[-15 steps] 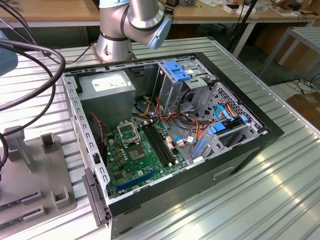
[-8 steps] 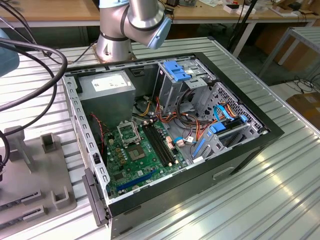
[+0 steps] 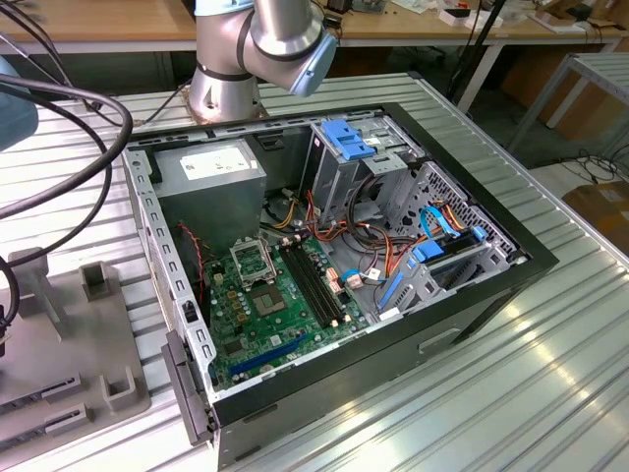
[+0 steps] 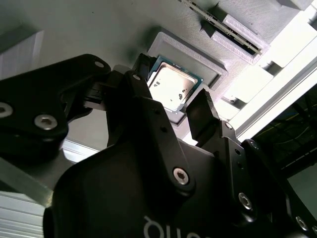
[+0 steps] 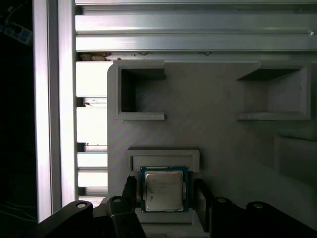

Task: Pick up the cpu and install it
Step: 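Pick up the cpu and move it towards the insertion slot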

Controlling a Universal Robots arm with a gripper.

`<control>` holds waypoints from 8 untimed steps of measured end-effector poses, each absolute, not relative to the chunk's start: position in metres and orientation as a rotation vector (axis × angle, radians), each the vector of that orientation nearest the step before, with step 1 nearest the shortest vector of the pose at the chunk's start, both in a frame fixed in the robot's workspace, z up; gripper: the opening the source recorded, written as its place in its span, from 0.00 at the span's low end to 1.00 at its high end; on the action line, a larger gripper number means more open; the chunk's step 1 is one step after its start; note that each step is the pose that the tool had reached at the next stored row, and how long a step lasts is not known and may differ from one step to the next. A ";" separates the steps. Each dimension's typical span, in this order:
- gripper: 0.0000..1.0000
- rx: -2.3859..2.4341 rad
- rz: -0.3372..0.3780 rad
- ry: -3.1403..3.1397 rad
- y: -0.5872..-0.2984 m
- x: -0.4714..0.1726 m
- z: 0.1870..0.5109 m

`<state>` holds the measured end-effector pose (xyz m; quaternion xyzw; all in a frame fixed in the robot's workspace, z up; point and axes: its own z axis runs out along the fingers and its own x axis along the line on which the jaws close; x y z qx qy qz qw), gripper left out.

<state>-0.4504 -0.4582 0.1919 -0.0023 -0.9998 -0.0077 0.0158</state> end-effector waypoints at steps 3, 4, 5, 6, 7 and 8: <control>0.56 -0.007 -0.024 -3.110 -0.458 -0.450 0.192; 0.49 -0.007 -0.023 -3.110 -0.458 -0.450 0.192; 0.49 -0.007 -0.023 -3.110 -0.458 -0.450 0.192; 0.49 -0.007 -0.023 -3.110 -0.458 -0.450 0.192; 0.49 -0.007 -0.023 -3.110 -0.458 -0.450 0.192; 0.49 -0.007 -0.022 -3.110 -0.458 -0.450 0.192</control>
